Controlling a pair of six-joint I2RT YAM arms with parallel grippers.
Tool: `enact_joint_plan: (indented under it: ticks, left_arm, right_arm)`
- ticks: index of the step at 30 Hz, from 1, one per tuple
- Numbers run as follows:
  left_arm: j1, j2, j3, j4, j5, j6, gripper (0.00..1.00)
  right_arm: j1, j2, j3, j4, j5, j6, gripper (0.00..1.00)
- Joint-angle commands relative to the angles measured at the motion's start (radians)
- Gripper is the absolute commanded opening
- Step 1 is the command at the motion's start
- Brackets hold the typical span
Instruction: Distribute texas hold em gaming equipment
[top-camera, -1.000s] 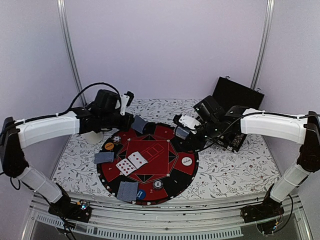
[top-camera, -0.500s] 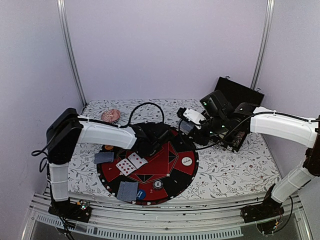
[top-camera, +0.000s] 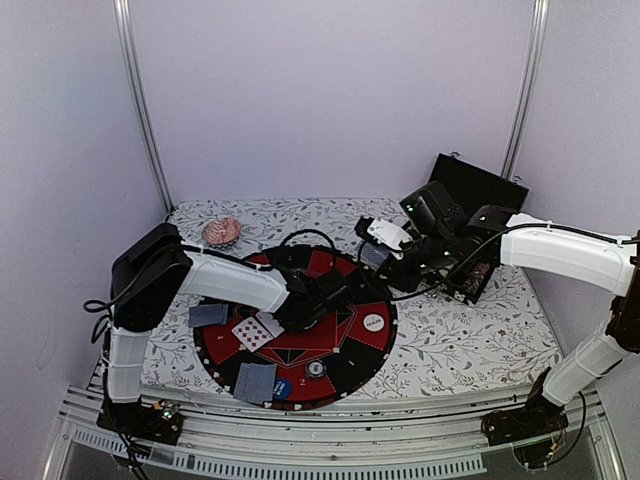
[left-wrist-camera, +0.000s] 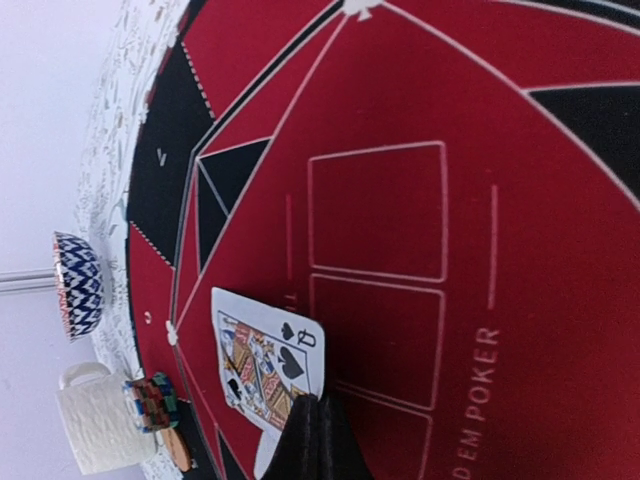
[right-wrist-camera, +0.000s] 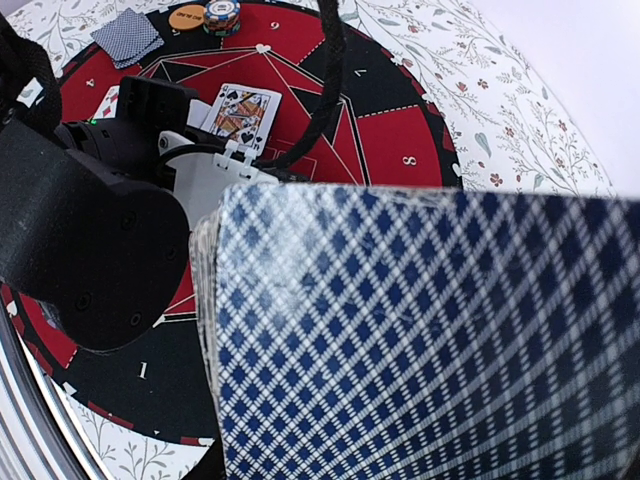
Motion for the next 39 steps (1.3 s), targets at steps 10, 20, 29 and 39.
enact_joint_plan:
  ticks: [10, 20, 29, 39]
  left_arm:
    - [-0.032, -0.048, -0.042, 0.026, 0.118, 0.004, 0.00]
    - [-0.055, -0.061, -0.060, 0.038, 0.153, 0.004, 0.00]
    - [-0.054, -0.063, -0.064, 0.027, 0.158, 0.002, 0.00]
    - [-0.054, -0.118, -0.045, 0.018, 0.212, -0.020, 0.38]
  right_arm:
    - [-0.007, -0.035, -0.011, 0.006, 0.002, 0.005, 0.39]
    - [-0.007, -0.028, -0.006, 0.003, -0.002, 0.006, 0.39]
    - [-0.006, -0.029, -0.006, 0.004, -0.003, 0.005, 0.39]
    - [-0.006, -0.028, -0.003, -0.002, -0.001, 0.003, 0.39]
